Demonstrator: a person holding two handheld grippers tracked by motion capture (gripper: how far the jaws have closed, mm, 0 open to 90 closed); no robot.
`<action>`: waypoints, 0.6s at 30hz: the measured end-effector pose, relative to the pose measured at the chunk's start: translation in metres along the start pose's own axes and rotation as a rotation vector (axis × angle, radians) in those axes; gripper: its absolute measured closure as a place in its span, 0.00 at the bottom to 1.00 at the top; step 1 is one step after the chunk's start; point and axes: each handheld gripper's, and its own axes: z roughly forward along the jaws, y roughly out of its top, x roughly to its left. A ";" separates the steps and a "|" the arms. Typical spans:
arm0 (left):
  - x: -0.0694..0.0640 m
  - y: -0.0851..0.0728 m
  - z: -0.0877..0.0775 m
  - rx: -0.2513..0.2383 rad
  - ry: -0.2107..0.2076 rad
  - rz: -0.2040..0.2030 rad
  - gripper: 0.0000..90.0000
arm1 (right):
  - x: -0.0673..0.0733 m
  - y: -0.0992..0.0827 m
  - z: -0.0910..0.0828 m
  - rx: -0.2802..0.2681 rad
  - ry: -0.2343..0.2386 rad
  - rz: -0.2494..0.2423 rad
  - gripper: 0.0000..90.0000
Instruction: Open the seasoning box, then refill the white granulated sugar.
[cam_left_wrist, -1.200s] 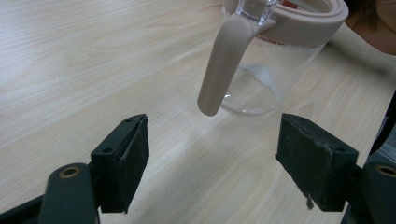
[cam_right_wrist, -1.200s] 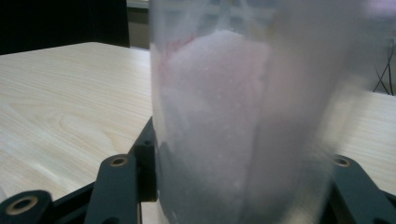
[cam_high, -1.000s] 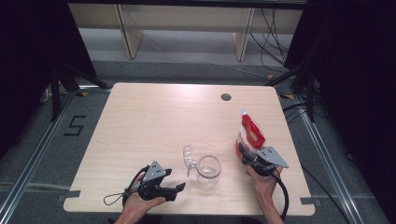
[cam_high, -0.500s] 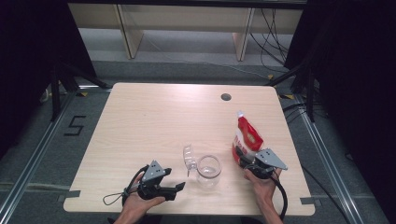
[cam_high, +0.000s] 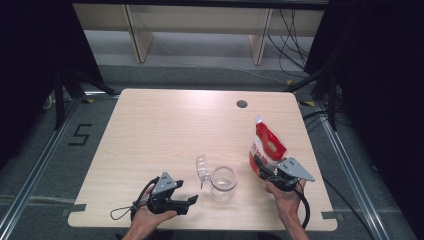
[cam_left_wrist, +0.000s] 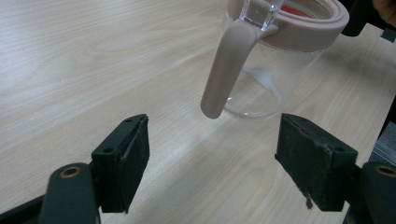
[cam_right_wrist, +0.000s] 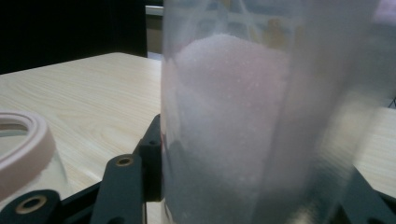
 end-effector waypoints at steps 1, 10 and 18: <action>0.001 0.000 0.000 0.005 0.002 0.004 0.28 | -0.002 0.002 -0.002 0.011 0.009 -0.027 0.55; 0.000 0.000 0.000 0.003 0.007 -0.012 0.28 | -0.004 0.006 -0.010 0.007 0.056 -0.047 0.55; 0.001 -0.001 -0.002 0.002 0.022 -0.013 0.28 | -0.004 0.011 -0.019 0.026 0.071 -0.095 0.55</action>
